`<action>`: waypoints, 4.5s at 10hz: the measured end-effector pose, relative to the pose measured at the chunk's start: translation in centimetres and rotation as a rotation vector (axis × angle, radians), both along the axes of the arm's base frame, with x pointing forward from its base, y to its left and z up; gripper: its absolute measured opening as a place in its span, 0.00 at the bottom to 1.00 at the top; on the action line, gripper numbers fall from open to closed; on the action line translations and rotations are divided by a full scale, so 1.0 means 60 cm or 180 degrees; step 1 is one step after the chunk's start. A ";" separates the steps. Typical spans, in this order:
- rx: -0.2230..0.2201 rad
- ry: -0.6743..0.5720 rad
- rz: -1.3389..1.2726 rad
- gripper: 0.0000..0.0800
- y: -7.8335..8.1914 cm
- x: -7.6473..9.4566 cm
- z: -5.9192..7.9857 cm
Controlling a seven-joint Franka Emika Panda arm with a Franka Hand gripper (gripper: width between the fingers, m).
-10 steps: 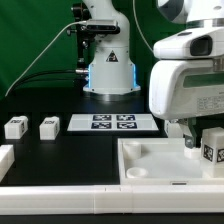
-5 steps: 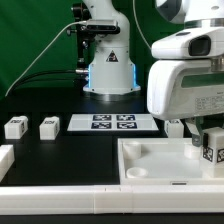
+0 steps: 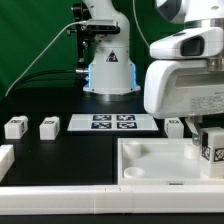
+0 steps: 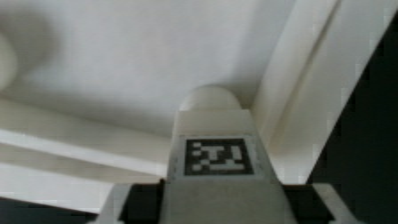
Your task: Assemble one leg
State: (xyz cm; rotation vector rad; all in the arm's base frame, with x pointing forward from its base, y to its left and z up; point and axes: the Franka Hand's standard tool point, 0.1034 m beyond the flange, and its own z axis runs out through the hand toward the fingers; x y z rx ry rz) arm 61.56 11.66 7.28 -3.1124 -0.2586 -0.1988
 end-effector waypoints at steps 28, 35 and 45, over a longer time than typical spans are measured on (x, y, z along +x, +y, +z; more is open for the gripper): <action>0.0044 0.0006 -0.0752 0.81 0.014 -0.003 0.001; -0.0187 -0.0018 0.0673 0.80 -0.002 0.000 0.001; 0.0027 0.0001 -0.0673 0.36 0.001 -0.001 0.001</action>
Offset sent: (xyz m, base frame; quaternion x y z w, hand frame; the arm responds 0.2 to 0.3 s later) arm -0.0032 0.0014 0.0018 -0.0135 0.0013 0.3540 0.9352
